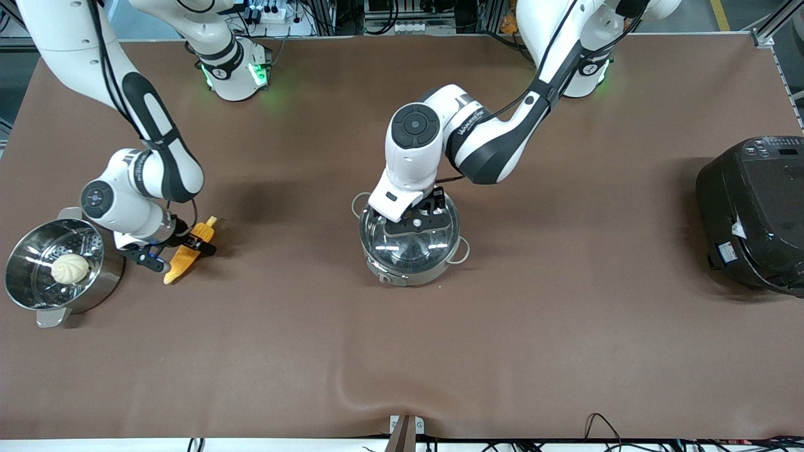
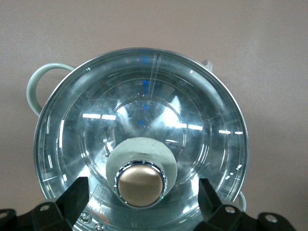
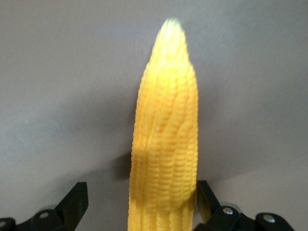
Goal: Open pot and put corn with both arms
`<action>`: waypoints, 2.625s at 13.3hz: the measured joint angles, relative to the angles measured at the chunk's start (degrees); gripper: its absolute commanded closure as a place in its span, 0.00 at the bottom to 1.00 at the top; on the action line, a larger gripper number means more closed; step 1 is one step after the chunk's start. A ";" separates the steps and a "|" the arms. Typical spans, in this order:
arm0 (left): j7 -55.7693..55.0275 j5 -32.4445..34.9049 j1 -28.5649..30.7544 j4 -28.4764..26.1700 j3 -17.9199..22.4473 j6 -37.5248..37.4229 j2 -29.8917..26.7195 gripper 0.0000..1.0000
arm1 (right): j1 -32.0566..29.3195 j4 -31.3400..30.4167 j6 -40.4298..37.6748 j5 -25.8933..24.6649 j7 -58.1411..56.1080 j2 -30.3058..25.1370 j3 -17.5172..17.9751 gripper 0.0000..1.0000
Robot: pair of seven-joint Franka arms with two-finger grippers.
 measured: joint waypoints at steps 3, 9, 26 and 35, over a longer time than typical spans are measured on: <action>0.00 0.64 -0.08 0.00 0.12 0.00 0.15 0.10 | -1.45 2.13 -2.81 0.06 0.13 -0.09 -0.22 0.16; 0.01 0.68 -0.07 0.00 0.33 0.00 0.61 0.14 | -1.50 1.96 -2.99 0.09 0.29 2.13 -0.20 0.31; 0.04 0.68 0.01 -0.01 0.46 -0.01 1.21 0.41 | 9.87 23.65 -32.07 0.08 0.08 -7.49 1.34 0.98; 0.07 0.68 -0.21 0.00 0.41 -0.01 1.29 0.48 | 13.94 28.66 -33.84 0.10 1.50 -7.16 1.35 0.98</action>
